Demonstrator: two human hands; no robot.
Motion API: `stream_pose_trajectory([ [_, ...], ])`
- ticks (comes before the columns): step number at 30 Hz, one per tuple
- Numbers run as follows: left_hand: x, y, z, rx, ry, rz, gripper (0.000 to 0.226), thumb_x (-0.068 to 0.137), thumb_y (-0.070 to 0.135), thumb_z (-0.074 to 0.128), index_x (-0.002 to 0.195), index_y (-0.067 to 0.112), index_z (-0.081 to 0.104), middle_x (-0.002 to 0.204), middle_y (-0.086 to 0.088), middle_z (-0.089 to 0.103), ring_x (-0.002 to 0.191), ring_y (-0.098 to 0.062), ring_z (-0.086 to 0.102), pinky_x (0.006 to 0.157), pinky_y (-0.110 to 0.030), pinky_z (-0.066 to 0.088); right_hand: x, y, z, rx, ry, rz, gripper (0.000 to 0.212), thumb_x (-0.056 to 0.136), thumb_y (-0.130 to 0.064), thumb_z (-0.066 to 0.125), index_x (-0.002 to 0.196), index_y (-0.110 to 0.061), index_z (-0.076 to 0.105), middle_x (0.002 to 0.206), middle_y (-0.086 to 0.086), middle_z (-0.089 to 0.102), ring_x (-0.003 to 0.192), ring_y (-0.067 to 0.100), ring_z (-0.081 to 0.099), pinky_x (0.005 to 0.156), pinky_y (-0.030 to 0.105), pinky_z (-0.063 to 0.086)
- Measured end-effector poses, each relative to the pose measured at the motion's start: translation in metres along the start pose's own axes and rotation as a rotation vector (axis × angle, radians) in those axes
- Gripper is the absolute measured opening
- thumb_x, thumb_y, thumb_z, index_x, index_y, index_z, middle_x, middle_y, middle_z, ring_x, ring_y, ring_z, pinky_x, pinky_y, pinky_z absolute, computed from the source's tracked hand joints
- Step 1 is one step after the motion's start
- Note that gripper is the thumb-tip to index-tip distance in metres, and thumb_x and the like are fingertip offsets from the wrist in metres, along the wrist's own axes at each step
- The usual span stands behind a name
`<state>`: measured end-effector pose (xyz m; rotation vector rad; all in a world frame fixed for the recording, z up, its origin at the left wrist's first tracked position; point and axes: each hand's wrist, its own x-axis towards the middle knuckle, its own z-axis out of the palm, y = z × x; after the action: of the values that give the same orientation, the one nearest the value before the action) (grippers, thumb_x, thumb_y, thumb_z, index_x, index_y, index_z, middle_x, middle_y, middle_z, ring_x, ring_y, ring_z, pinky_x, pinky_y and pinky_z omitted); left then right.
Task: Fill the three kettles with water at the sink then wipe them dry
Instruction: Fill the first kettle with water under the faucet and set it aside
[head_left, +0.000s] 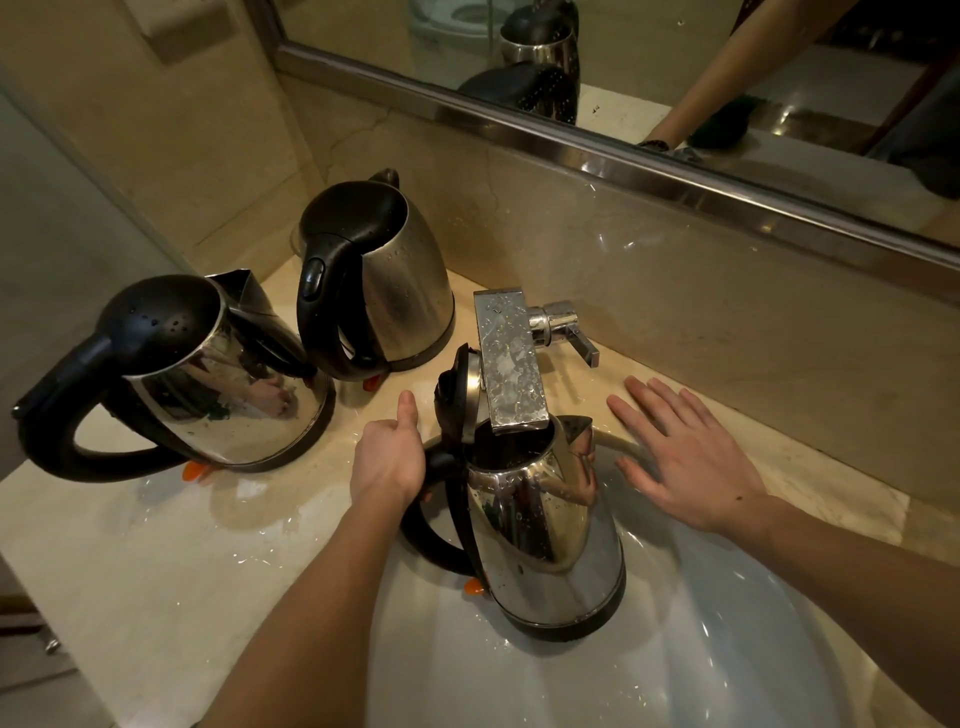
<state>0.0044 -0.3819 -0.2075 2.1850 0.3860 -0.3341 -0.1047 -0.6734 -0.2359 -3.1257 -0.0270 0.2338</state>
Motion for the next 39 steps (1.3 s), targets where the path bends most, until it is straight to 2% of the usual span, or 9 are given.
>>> stream_pose_trajectory([
  [8,0.0021,-0.0012,0.0009,-0.006,0.003,-0.008,0.060,0.103,0.055,0.027,0.063,0.012,0.041,0.061,-0.007,0.045,0.061,-0.023,0.049,0.072,-0.038,0.042,0.0002,-0.0004,-0.0005,-0.004,0.000,0.003,0.070,0.094,-0.064,0.015,0.156,-0.031,0.011,0.164,0.000,0.010,0.151,0.019,0.007,0.121,0.042,0.009],
  [13,0.0013,-0.0007,0.0007,0.002,0.003,0.003,0.059,0.103,0.054,0.027,0.063,0.013,0.041,0.060,-0.005,0.043,0.058,-0.020,0.046,0.063,-0.033,0.035,0.0003,-0.0002,0.0000,-0.004,0.003,-0.001,0.070,0.095,-0.065,0.012,0.156,-0.031,0.012,0.163,0.001,0.011,0.150,0.020,0.009,0.120,0.043,0.010],
  [23,0.0018,-0.0005,0.0009,0.003,0.002,-0.008,0.058,0.103,0.054,0.027,0.064,0.013,0.042,0.063,-0.006,0.046,0.062,-0.021,0.046,0.071,-0.035,0.037,0.0000,0.0004,0.0006,-0.005,0.004,0.002,0.070,0.094,-0.064,0.015,0.156,-0.031,0.011,0.164,0.000,0.010,0.151,0.020,0.007,0.121,0.043,0.009],
  [33,-0.0001,0.0009,0.0002,0.009,-0.001,-0.007,0.057,0.103,0.054,0.026,0.066,0.014,0.043,0.064,-0.005,0.045,0.063,-0.020,0.047,0.070,-0.035,0.038,0.0001,0.0015,0.0029,-0.024,0.009,-0.003,0.068,0.096,-0.062,0.018,0.156,-0.030,0.013,0.163,0.002,0.013,0.150,0.021,0.010,0.120,0.043,0.010],
  [39,-0.0004,0.0021,0.0003,0.005,-0.001,-0.020,0.059,0.103,0.054,0.026,0.070,0.010,0.048,0.069,-0.009,0.051,0.069,-0.022,0.053,0.074,-0.036,0.039,0.0001,0.0011,0.0030,-0.022,0.012,0.001,0.068,0.095,-0.061,0.018,0.156,-0.029,0.016,0.163,0.002,0.015,0.150,0.021,0.012,0.120,0.044,0.012],
])
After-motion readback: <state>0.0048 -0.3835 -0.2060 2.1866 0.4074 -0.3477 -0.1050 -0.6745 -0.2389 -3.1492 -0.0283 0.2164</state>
